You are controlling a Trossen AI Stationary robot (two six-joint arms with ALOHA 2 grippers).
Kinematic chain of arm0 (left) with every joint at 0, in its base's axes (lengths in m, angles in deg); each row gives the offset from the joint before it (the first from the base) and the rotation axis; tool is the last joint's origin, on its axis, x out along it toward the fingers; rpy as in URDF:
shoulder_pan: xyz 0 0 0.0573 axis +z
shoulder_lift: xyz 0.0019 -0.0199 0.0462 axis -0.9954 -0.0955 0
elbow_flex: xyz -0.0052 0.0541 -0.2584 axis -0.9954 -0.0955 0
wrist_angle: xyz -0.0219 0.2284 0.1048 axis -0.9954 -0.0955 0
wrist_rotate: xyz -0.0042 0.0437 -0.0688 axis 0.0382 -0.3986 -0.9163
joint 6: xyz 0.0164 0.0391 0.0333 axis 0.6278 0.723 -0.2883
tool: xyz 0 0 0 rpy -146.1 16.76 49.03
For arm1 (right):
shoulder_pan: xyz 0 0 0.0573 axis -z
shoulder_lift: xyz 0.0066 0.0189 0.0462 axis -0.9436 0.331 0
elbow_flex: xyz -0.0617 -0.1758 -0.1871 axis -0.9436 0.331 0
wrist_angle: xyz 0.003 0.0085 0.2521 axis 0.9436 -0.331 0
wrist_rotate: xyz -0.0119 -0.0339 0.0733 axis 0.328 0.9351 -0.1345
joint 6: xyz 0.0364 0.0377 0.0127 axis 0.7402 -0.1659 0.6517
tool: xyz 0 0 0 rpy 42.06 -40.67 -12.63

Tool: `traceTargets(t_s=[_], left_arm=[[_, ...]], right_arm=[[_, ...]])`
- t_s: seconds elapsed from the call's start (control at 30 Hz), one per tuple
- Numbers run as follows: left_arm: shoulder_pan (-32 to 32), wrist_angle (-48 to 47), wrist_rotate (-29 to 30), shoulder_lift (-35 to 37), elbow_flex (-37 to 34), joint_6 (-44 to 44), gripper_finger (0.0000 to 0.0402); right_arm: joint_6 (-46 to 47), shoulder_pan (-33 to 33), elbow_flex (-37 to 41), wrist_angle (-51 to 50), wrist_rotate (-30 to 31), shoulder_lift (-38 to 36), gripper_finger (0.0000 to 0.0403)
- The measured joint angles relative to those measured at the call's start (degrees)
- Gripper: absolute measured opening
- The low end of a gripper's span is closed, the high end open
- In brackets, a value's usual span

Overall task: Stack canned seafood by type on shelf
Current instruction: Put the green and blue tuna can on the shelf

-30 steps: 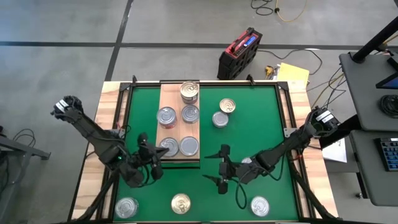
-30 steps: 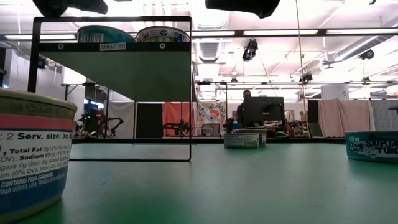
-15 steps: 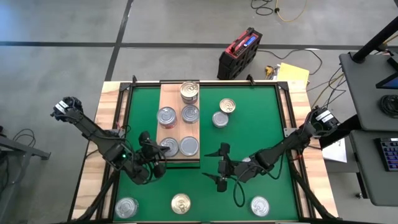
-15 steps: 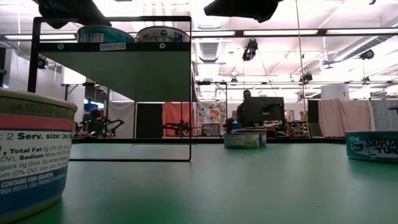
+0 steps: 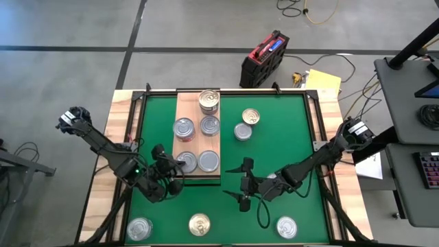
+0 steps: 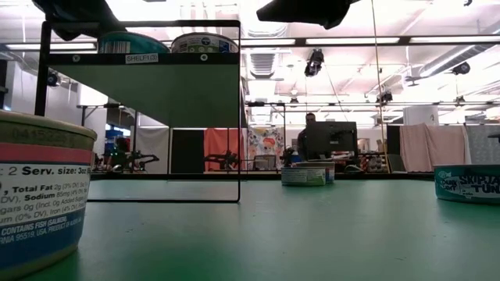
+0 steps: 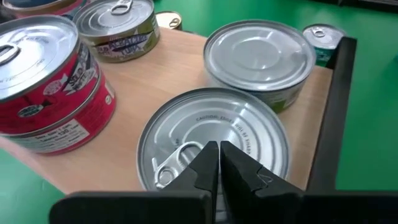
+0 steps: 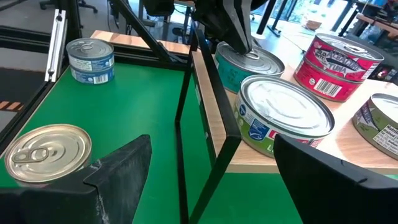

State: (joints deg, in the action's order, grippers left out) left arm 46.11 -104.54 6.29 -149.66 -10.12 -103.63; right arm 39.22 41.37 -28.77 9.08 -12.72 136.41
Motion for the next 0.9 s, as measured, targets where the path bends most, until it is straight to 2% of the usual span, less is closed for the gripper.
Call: traceTargets(t_s=[0.63, 0.9], left_arm=[[1.35, -1.60, 0.31, -0.30, 0.09, -0.43, 0.0000], [1.25, -3.91, -0.04, -0.30, 3.25, 2.09, 0.0000]], right_arm=[[0.02, 0.37, 0.00, -0.60, -0.02, 0.00, 0.0329], [0.07, 1.29, 0.00, -1.49, 1.38, -0.08, 0.0325]])
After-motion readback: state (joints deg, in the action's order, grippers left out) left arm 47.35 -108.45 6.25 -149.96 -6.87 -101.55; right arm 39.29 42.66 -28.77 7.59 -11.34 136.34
